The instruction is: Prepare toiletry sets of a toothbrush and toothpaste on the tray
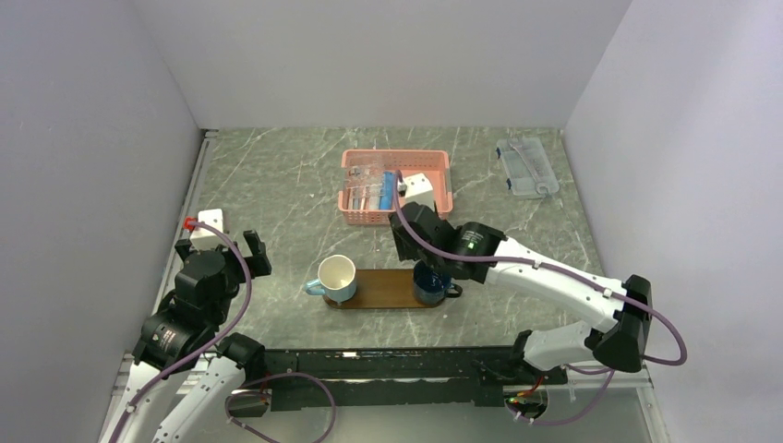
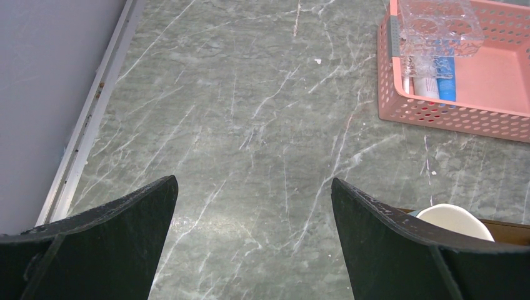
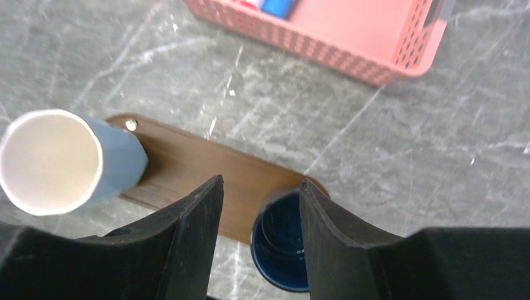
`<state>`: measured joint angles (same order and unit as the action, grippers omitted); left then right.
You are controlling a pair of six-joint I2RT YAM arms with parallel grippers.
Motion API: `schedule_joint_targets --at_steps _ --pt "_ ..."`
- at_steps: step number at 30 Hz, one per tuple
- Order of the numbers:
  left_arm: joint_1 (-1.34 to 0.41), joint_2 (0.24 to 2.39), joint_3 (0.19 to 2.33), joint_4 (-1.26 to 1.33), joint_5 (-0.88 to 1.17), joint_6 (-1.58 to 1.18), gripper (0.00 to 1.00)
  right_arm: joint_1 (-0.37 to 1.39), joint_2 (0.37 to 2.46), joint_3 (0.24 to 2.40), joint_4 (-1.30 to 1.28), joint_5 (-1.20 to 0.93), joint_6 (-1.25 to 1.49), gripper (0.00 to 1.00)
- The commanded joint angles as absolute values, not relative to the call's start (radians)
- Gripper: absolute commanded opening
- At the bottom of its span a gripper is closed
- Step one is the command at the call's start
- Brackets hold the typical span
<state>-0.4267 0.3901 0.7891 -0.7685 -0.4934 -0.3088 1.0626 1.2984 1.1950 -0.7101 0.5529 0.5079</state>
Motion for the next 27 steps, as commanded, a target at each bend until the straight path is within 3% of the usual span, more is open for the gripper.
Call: schedule_joint_targets --at_steps 1,19,27 --pt "-0.420 0.397 0.791 -0.745 -0.491 -0.305 0.99 1.039 1.349 1.338 -0.698 0.574 0.409 0.51" --pt "-0.418 0.395 0.790 -0.736 -0.454 -0.293 0.99 0.862 1.751 1.804 -0.675 0.426 0.301 0.67" --pt "-0.418 0.387 0.787 -0.727 -0.429 -0.288 0.99 0.821 1.950 1.992 -0.660 0.401 0.325 0.68"
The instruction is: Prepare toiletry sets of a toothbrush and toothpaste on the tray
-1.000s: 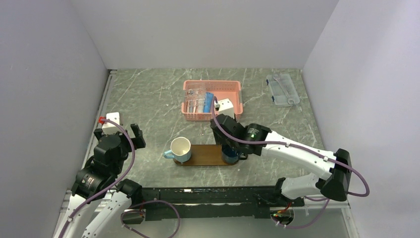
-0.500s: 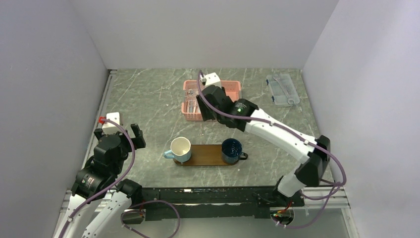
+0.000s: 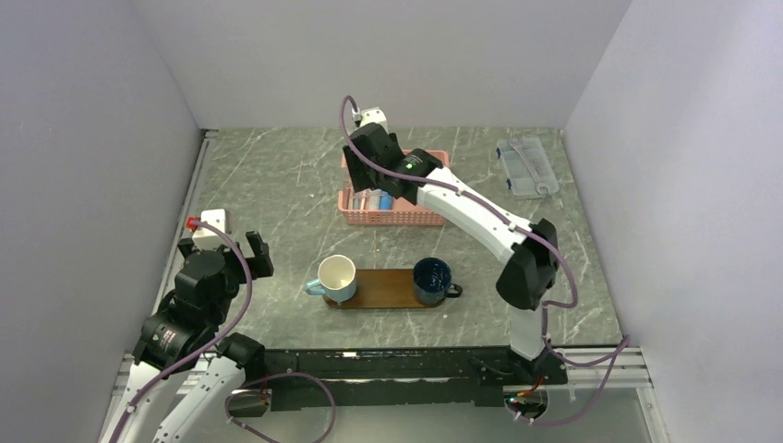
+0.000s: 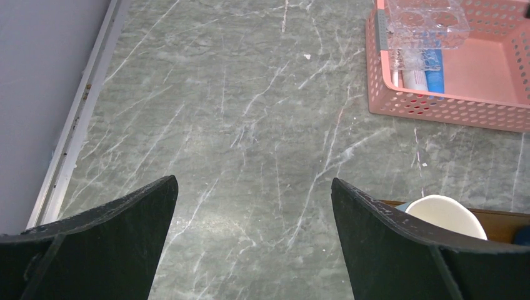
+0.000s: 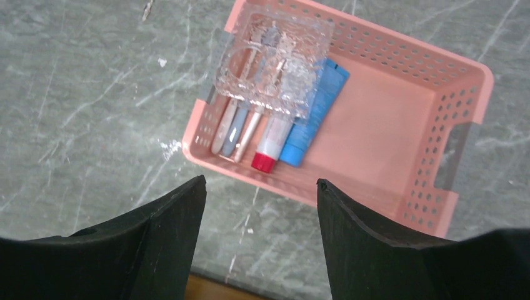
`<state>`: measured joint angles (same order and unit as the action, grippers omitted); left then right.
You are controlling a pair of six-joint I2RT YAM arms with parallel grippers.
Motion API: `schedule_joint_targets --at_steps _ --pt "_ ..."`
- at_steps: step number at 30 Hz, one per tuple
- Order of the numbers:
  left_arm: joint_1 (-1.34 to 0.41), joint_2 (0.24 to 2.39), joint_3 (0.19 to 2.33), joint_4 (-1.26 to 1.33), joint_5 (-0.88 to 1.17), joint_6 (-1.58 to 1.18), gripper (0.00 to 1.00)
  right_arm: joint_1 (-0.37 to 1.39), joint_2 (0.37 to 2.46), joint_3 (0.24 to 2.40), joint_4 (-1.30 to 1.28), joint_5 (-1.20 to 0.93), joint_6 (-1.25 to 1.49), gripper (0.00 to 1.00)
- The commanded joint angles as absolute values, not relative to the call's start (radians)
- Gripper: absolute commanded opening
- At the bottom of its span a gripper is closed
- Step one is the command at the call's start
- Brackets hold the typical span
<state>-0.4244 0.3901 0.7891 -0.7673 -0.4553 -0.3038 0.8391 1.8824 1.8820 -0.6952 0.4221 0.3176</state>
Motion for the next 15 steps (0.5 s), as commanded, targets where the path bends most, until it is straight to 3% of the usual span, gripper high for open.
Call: schedule_joint_targets --at_steps 1,10,15 --pt "-0.419 0.387 0.787 -0.727 -0.425 -0.287 0.99 0.818 1.975 2.015 -0.656 0.405 0.325 0.68" --pt "-0.419 0.384 0.785 -0.721 -0.400 -0.284 0.99 0.794 2.210 2.242 -0.672 0.425 0.348 0.65" --pt "-0.419 0.378 0.784 -0.719 -0.390 -0.284 0.99 0.777 2.261 2.256 -0.636 0.420 0.361 0.62"
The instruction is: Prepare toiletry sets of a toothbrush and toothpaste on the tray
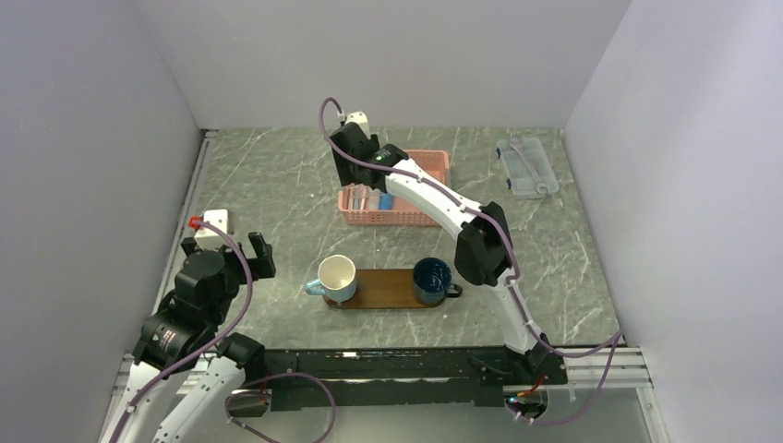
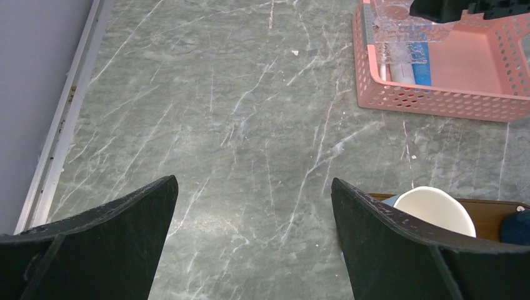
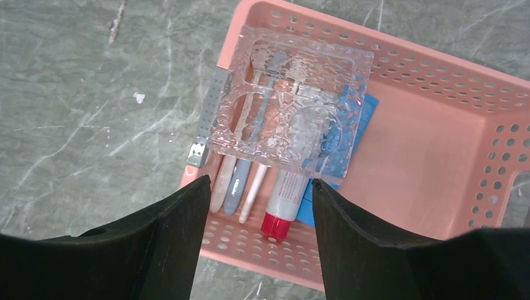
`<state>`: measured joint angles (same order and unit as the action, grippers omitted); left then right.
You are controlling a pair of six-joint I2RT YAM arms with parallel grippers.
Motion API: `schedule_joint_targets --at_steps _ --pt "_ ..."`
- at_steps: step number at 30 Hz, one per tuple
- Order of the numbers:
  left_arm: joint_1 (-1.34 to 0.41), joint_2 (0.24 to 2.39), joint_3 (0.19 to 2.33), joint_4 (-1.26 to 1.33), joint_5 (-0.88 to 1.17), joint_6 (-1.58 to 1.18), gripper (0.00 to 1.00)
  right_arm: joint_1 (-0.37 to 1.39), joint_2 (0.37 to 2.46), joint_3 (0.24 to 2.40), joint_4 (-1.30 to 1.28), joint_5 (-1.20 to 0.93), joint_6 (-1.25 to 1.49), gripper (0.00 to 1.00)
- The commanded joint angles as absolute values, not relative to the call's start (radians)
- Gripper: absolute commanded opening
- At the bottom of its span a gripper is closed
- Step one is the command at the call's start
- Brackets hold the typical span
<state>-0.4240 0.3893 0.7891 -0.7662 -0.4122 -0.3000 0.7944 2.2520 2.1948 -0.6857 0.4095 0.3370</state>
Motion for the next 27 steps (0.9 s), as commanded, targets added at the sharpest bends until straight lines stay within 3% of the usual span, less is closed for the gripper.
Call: schedule_joint_targets --at_steps 1,17,27 --pt "-0.419 0.378 0.784 -0.718 -0.388 -0.284 0.99 0.774 2.271 2.264 -0.634 0.420 0.363 0.61" --pt "-0.418 0.373 0.784 -0.715 -0.377 -0.285 0.99 0.731 2.378 2.338 -0.582 0.384 0.403 0.50" --pt "-0.419 0.379 0.783 -0.716 -0.378 -0.284 0.99 0.720 2.421 2.343 -0.578 0.374 0.422 0.49"
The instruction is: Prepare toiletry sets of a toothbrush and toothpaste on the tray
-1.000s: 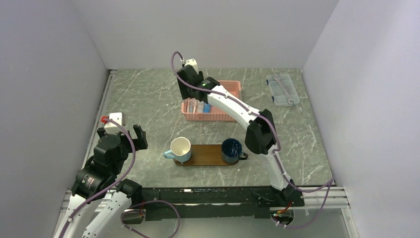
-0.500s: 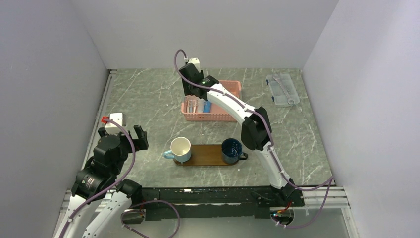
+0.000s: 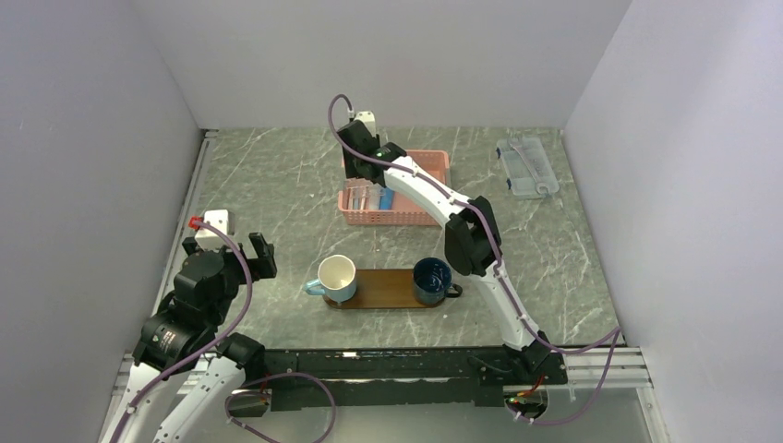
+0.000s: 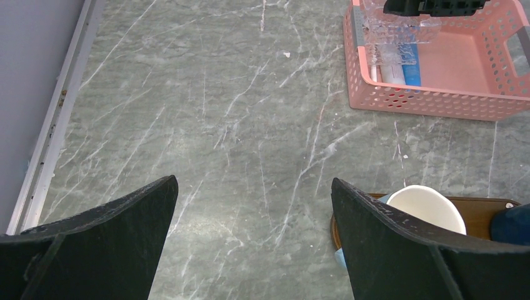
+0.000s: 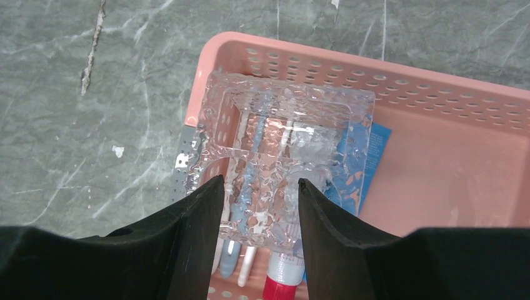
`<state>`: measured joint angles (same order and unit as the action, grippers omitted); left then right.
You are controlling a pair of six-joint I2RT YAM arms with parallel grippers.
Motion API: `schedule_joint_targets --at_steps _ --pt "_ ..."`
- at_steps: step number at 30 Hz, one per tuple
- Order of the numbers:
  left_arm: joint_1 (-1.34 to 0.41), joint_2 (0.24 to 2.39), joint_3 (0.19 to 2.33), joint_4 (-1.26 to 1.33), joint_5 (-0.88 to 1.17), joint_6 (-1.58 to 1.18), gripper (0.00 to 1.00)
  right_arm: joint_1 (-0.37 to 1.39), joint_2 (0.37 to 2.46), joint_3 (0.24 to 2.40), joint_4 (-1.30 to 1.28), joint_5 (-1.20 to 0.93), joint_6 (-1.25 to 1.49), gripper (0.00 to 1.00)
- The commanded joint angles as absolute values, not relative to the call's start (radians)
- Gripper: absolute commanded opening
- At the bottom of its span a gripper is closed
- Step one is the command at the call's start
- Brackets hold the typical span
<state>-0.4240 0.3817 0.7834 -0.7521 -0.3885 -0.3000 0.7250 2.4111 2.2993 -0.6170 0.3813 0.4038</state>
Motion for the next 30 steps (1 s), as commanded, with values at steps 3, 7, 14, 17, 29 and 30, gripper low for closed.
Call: schedule_joint_targets --at_steps 3,7,14,17,29,30 --pt "-0.418 0.380 0.784 -0.715 -0.378 -0.283 0.99 0.720 2.426 2.334 -0.582 0.384 0.423 0.49" --pt "-0.417 0.383 0.785 -0.717 -0.380 -0.284 0.99 0.718 2.417 2.296 -0.576 0.397 0.425 0.49" --pt "-0.417 0.387 0.785 -0.716 -0.382 -0.284 0.99 0.703 2.393 2.229 -0.578 0.394 0.427 0.47" --pt "-0.417 0.388 0.785 -0.718 -0.384 -0.285 0.99 0.697 2.369 2.186 -0.568 0.391 0.427 0.46" --pt "-0.415 0.394 0.785 -0.717 -0.382 -0.285 0.99 0.692 2.312 2.095 -0.549 0.388 0.425 0.33" --pt "-0.414 0.393 0.785 -0.717 -0.383 -0.285 0.99 0.692 2.311 2.097 -0.548 0.387 0.424 0.31"
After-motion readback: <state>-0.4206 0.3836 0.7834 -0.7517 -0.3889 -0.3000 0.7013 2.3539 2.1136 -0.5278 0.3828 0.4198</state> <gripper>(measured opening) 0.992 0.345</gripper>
